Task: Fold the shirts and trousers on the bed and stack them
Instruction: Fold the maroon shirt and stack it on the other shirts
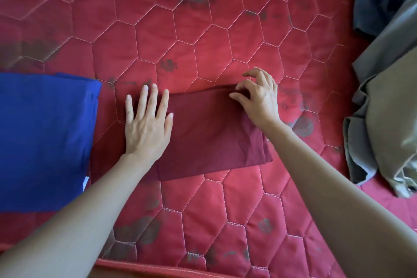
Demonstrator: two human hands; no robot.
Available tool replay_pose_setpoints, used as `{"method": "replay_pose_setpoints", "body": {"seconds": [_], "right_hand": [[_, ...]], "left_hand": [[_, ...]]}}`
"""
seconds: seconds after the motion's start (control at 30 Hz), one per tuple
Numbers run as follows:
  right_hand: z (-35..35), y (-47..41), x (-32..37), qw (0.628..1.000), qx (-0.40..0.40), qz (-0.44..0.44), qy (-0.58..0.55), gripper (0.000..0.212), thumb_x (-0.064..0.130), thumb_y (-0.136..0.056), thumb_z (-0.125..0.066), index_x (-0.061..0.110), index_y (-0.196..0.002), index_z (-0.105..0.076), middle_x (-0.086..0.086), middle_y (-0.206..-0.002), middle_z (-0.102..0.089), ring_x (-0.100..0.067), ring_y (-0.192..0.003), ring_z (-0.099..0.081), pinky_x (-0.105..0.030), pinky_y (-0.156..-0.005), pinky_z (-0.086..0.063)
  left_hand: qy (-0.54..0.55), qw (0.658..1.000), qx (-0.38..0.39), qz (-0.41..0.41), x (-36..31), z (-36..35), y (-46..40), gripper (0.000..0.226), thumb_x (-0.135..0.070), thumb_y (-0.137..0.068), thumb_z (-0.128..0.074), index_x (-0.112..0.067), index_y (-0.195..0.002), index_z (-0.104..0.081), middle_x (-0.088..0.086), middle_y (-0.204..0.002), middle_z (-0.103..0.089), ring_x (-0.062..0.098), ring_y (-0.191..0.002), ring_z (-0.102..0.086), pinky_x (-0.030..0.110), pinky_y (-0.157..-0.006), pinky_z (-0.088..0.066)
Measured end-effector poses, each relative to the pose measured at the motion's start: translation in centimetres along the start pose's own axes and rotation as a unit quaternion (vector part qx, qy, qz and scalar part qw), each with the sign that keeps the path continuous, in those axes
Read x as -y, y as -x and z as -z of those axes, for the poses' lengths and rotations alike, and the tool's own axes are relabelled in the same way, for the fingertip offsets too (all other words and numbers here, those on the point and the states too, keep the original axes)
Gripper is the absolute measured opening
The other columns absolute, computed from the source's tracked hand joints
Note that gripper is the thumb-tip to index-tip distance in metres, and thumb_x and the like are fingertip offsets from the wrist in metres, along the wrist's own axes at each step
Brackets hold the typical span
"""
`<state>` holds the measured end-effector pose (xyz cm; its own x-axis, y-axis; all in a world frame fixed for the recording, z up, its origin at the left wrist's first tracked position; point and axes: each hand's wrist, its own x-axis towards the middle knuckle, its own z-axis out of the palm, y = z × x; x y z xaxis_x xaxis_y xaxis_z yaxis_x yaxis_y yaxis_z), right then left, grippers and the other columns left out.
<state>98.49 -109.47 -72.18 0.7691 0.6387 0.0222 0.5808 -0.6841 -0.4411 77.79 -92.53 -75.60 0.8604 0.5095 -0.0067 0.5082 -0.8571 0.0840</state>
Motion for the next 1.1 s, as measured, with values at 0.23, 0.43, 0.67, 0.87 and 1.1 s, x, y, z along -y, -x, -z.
{"method": "replay_pose_setpoints", "body": {"seconds": [0.23,0.43,0.67,0.87,1.1], "right_hand": [[-1.0,-1.0,1.7,0.997,0.002,-0.006,0.072,0.022,0.027,-0.090,-0.063,0.009,-0.103,-0.068,-0.008,-0.130,-0.055,-0.025,-0.135,-0.038,-0.046,-0.117,-0.017],[-4.1,2.9,6.5,0.978,-0.043,0.194,0.065,0.034,0.021,-0.095,-0.055,0.007,-0.124,-0.064,-0.015,-0.135,-0.056,-0.031,-0.133,-0.046,-0.048,-0.115,-0.028],[-5.6,2.9,2.4,0.975,0.072,0.076,0.195,0.053,0.046,-0.100,-0.028,0.031,-0.151,-0.028,-0.002,-0.159,-0.025,-0.020,-0.148,-0.017,-0.052,-0.119,-0.009],[-2.8,1.9,-2.0,0.979,0.088,-0.115,0.143,0.055,0.045,-0.103,-0.023,0.031,-0.154,-0.010,-0.002,-0.163,-0.004,-0.018,-0.150,0.003,-0.051,-0.119,0.001],[-3.1,7.1,2.0,0.992,0.024,0.025,0.120,0.056,0.047,-0.100,-0.026,0.026,-0.152,-0.027,-0.009,-0.161,-0.017,-0.024,-0.149,-0.012,-0.049,-0.119,-0.004]], "left_hand": [[0.003,1.000,0.001,0.018,-0.1,-0.3,0.0,0.057,-0.037,-0.100,-0.025,-0.012,-0.151,-0.031,0.014,-0.156,-0.030,0.029,-0.147,-0.021,0.055,-0.117,-0.010],[0.009,1.000,-0.008,0.019,0.1,-0.8,0.1,0.057,-0.036,-0.099,-0.026,-0.012,-0.150,-0.032,0.014,-0.157,-0.028,0.029,-0.147,-0.019,0.056,-0.117,-0.009],[0.016,1.000,-0.018,0.020,0.3,-1.6,0.0,0.056,-0.037,-0.099,-0.026,-0.018,-0.151,-0.029,0.010,-0.157,-0.029,0.028,-0.147,-0.020,0.056,-0.117,-0.009],[0.029,0.999,-0.001,0.030,0.0,-0.8,0.1,0.058,-0.038,-0.099,-0.022,-0.017,-0.153,-0.026,0.011,-0.160,-0.021,0.027,-0.149,-0.013,0.057,-0.117,-0.005],[0.042,0.994,-0.032,0.096,-0.2,0.1,4.4,0.059,-0.042,-0.099,-0.027,-0.018,-0.154,-0.022,0.015,-0.161,-0.013,0.034,-0.148,-0.010,0.058,-0.116,-0.005]]}}
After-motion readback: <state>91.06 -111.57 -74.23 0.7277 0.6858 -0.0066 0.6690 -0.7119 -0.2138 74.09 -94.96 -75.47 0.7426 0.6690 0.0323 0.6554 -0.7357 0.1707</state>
